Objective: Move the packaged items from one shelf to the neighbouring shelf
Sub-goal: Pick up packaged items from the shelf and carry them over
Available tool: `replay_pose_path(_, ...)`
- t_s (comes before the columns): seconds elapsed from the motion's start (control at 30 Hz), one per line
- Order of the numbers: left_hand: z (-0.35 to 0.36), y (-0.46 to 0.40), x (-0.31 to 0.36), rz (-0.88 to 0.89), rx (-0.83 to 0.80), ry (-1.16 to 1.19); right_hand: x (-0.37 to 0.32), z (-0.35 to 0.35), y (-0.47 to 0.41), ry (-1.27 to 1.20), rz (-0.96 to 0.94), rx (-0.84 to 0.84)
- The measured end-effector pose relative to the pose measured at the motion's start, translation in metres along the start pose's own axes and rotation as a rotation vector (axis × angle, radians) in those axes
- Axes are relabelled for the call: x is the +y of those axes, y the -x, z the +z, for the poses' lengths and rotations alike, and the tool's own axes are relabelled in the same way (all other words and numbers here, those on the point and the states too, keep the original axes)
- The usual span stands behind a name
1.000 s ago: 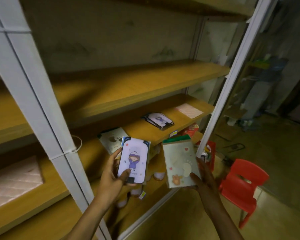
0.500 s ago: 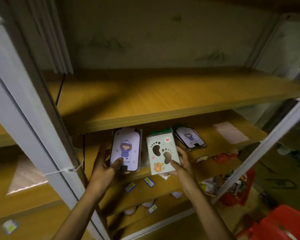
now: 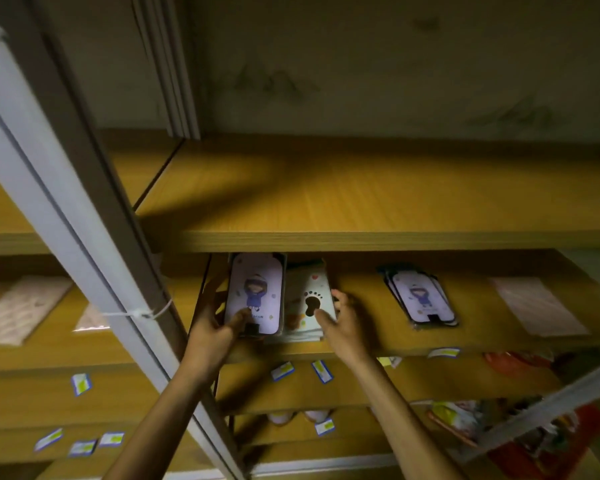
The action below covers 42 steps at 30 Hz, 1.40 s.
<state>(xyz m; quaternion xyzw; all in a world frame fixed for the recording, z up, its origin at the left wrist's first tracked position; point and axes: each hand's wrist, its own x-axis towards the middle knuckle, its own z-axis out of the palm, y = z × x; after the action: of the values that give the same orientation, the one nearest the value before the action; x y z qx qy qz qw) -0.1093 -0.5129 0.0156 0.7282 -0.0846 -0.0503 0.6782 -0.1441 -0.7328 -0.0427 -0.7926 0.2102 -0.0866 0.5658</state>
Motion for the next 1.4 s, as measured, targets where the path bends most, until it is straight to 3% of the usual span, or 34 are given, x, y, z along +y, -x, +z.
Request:
replay_pose_path(0.13, 0.008, 0.003, -0.001, 0.009, -0.004, -0.025, 0.001, -0.026, 0.008, 0.275, -0.080, -0.032)
replay_pose_path(0.4, 0.044, 0.004, -0.008, 0.007, -0.099, 0.065, 0.009, -0.108, 0.019, 0.453, -0.204, 0.000)
replay_pose_path(0.8, 0.153, 0.002, -0.012, 0.015, -0.258, 0.032, 0.046, -0.218, 0.045, 0.446, -0.216, 0.157)
replay_pose_path(1.2, 0.297, 0.015, 0.008, -0.076, -0.118, 0.052, 0.096, -0.327, 0.019, 0.399, -0.226, 0.041)
replay_pose_path(1.4, 0.329, 0.008, 0.002, -0.093, -0.079, -0.126, 0.109, -0.358, 0.009, 0.373, -0.219, -0.026)
